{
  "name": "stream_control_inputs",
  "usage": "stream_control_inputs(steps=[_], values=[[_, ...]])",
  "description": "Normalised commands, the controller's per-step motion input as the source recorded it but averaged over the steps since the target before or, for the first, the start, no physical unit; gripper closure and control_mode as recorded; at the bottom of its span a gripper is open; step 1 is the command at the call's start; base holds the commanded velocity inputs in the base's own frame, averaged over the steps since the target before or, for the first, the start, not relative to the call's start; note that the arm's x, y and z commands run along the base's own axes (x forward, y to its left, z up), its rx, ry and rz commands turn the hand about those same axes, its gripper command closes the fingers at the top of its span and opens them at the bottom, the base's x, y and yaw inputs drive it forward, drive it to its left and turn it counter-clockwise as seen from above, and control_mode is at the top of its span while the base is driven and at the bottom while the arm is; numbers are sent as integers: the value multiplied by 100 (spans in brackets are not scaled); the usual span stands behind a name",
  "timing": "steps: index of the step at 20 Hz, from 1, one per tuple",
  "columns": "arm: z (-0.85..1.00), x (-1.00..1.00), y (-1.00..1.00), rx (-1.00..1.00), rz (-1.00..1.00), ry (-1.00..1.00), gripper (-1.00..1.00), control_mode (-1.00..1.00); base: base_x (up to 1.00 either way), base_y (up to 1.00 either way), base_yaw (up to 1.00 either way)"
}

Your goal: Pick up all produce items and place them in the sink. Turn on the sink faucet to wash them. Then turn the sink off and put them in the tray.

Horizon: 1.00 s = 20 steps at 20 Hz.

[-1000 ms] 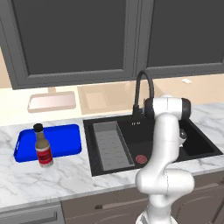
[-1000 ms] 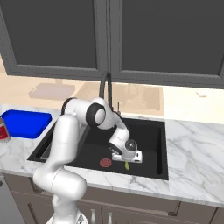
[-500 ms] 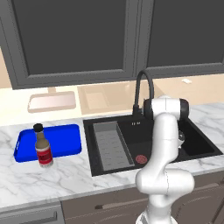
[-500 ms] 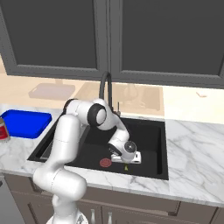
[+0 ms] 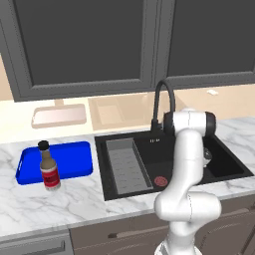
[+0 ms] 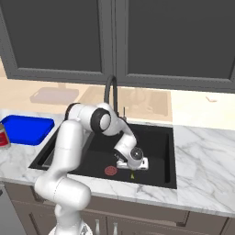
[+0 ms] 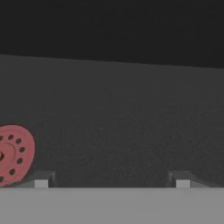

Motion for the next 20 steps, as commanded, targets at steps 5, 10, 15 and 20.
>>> stream_control_inputs(steps=[5,10,15,20], values=[[34,-3,-1,-1,0,-11,-100,-100,0,0,0],[50,-8,-5,0,0,-13,-100,-100,0,0,0],[66,-18,-1,0,0,-15,-100,-100,0,0,0],[78,-20,0,0,4,-18,-100,-100,0,0,0]])
